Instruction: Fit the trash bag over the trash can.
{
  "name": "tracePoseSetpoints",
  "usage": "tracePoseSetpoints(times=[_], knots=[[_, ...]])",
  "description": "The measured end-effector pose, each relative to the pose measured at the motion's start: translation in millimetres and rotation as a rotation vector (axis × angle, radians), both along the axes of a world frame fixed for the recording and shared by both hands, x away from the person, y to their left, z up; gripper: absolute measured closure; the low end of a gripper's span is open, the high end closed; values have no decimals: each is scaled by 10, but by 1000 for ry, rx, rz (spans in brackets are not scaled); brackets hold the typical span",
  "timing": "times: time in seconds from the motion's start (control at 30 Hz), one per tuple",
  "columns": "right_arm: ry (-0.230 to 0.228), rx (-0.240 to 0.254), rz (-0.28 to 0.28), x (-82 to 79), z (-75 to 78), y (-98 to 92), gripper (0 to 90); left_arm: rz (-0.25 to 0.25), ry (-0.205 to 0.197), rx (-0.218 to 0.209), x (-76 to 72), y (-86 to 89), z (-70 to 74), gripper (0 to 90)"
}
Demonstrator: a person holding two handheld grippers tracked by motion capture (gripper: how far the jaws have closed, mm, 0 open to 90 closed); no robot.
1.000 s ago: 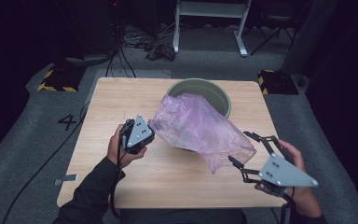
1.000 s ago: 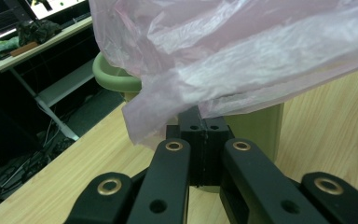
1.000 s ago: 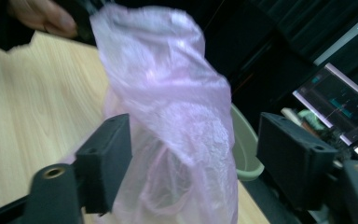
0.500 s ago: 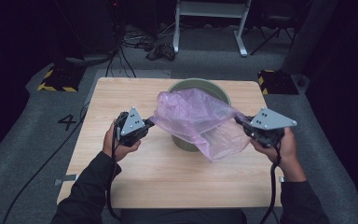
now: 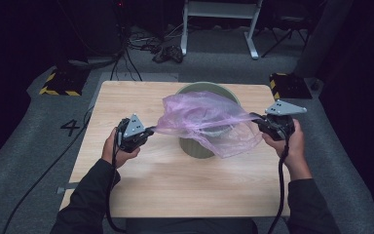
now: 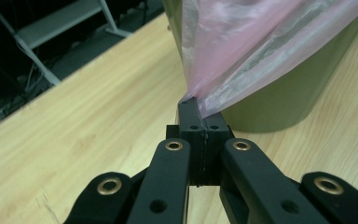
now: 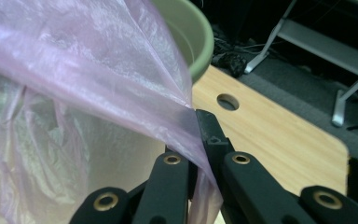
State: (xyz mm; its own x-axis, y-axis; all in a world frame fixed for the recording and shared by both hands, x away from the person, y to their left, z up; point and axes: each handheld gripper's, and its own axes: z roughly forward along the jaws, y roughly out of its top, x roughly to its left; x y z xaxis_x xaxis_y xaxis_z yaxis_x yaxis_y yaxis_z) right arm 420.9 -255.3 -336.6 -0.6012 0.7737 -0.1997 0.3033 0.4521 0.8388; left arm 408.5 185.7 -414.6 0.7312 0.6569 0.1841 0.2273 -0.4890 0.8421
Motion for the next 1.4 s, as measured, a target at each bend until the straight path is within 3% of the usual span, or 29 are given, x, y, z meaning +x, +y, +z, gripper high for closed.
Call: tracePoseSetpoints(times=[0.13,0.2,0.27,0.37,0.47,0.5,0.63,0.7,0.93,1.03,1.13,1.27,1.4], knots=[[14,8,-4,43,-119,-4,896,-7,-12,47,-48,-41,-56,900],[16,21,-4,56,-161,-8,894,26,-33,29,-84,-36,-39,898],[14,39,-8,60,-175,-17,894,65,-55,-9,-153,-14,18,685],[-4,51,9,27,-145,-26,892,61,-92,-84,-364,-17,151,430],[-19,52,16,-14,-100,-26,875,52,-153,-130,-558,-48,262,245],[-24,55,19,-24,-85,-26,870,37,-171,-158,-625,-58,314,219],[-41,54,20,-51,-33,-26,834,-4,-208,-202,-716,-96,474,207],[-52,54,20,-59,-6,-19,822,-6,-221,-161,-687,-144,537,198],[-69,32,11,19,55,42,756,-1,-169,-85,-197,-284,612,303],[-72,14,2,99,63,78,753,32,-182,-41,-56,-345,620,381],[-68,26,-11,196,68,84,758,43,-216,-13,50,-396,622,539],[-64,37,-28,308,86,95,755,47,-242,-6,169,-441,617,727],[-42,53,-45,439,76,101,772,62,-241,-32,278,-449,619,837]])
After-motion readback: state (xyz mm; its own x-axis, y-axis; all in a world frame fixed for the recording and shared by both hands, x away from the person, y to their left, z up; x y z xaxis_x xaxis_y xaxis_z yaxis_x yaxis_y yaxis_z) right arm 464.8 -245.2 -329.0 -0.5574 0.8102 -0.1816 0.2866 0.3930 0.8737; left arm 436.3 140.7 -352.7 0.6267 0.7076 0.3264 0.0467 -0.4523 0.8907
